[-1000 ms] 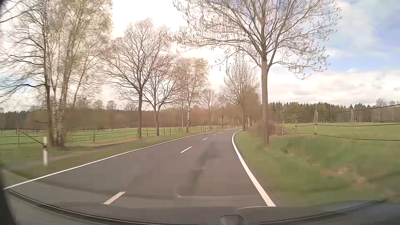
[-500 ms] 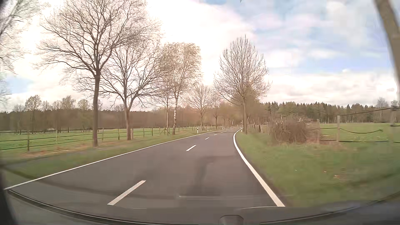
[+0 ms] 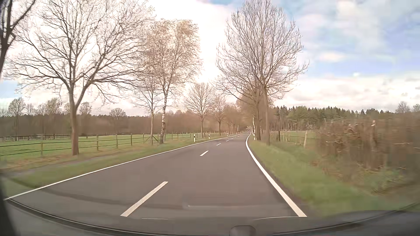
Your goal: Follow the waypoints while adhering to traffic rules and regulations
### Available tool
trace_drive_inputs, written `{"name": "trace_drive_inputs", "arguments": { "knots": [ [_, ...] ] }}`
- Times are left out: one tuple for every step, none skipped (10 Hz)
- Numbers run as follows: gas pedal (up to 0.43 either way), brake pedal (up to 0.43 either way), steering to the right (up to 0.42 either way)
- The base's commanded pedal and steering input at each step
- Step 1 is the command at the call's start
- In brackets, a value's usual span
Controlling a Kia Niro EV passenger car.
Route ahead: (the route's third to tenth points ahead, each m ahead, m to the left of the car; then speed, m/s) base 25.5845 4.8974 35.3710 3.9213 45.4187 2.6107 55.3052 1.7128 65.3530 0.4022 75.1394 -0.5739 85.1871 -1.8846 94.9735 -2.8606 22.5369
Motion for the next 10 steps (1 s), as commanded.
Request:
{"name": "trace_drive_inputs", "arguments": {
  "knots": [
    [0.059, 0.0, 0.017],
    [0.059, 0.0, 0.017],
    [0.059, 0.0, 0.017],
    [0.059, 0.0, 0.016],
    [0.059, 0.0, 0.015],
    [0.059, 0.0, 0.015],
    [0.059, 0.0, 0.014],
    [0.059, 0.0, 0.014],
    [0.059, 0.0, 0.014],
    [0.047, 0.0, 0.014]
  ]
}}
